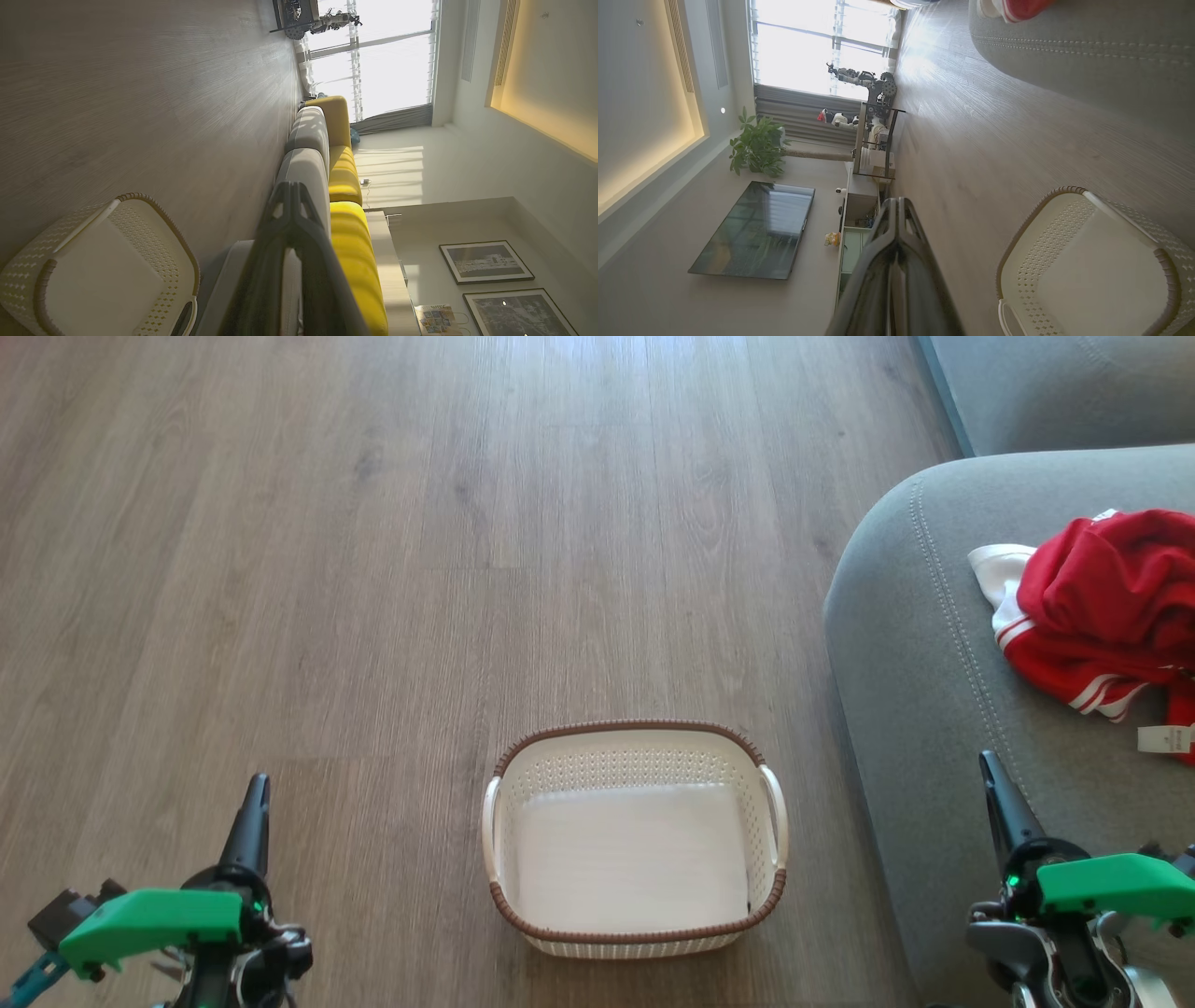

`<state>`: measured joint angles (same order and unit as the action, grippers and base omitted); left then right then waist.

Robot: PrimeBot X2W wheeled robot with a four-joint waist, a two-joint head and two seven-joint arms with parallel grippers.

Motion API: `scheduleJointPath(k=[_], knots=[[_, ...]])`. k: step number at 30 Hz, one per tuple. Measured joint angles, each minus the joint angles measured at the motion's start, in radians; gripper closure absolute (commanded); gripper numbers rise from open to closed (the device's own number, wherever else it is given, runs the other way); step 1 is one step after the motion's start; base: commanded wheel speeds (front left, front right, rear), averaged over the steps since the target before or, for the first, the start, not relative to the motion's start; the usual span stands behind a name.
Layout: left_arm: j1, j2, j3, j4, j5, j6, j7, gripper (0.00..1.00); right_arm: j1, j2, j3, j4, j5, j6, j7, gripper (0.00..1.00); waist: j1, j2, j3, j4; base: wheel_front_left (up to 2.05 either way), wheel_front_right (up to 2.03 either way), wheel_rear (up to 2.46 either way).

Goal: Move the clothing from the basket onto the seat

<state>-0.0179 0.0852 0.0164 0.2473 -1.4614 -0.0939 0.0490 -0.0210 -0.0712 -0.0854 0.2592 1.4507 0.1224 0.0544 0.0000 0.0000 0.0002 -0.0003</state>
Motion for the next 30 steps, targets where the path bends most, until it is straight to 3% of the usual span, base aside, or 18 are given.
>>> scheduleJointPath(k=[17,30], knots=[[-0.034,-0.029,0.041,0.024,-0.154,-0.03,0.047,1.0,-0.024,0.007,-0.03,0.018,0.164,0.0,0.036,1.0,0.0,0.0,0.003,0.0,0.0,0.0,0.0],[-0.039,-0.031,0.052,0.025,-0.155,-0.03,0.051,1.0,-0.036,0.008,-0.034,0.019,0.169,0.0,0.043,1.0,0.0,0.0,0.003,0.0,0.0,0.0,0.0]])
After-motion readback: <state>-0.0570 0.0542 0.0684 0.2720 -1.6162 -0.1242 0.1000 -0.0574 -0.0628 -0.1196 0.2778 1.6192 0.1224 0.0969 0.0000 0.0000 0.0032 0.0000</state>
